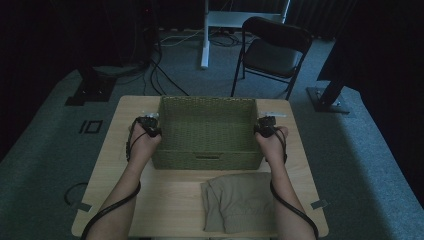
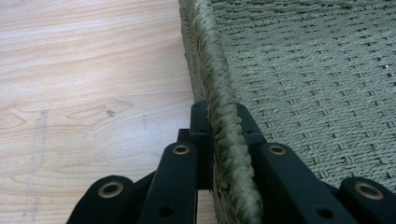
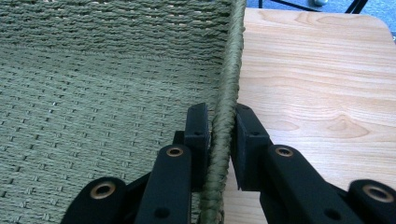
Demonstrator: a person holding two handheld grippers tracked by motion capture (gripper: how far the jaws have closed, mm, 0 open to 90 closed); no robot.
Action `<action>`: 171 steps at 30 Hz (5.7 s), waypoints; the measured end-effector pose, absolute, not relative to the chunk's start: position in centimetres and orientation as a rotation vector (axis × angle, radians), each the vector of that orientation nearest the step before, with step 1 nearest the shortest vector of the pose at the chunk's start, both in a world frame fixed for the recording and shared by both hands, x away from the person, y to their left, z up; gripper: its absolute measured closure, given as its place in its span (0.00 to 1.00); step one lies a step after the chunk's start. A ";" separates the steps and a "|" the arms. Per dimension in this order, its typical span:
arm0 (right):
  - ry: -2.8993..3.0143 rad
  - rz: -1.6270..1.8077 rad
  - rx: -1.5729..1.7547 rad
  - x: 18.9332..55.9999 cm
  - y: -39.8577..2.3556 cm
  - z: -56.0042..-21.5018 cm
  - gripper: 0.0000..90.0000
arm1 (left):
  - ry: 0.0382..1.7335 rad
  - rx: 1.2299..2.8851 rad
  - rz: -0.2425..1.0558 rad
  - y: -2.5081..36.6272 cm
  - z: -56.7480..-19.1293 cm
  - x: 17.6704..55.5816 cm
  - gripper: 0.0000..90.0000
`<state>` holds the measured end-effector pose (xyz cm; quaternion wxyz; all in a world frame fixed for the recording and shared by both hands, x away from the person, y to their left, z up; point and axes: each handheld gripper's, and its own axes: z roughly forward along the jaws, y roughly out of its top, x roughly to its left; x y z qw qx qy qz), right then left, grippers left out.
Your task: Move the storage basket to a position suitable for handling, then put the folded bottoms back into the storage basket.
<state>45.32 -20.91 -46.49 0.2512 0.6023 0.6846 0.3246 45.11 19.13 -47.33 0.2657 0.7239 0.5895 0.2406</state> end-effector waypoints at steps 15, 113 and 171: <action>1.834 0.881 1.673 45.6 -24.9 -46.5 0.87 | 1.566 1.981 0.631 15.2 -47.3 46.3 0.92; 1.895 1.208 1.333 38.4 -30.5 -43.5 0.15 | 1.041 1.931 0.496 10.8 -42.0 39.8 0.18; 2.094 1.140 1.400 28.8 -30.4 -53.4 0.15 | 0.979 2.107 0.232 6.0 -53.2 29.5 0.18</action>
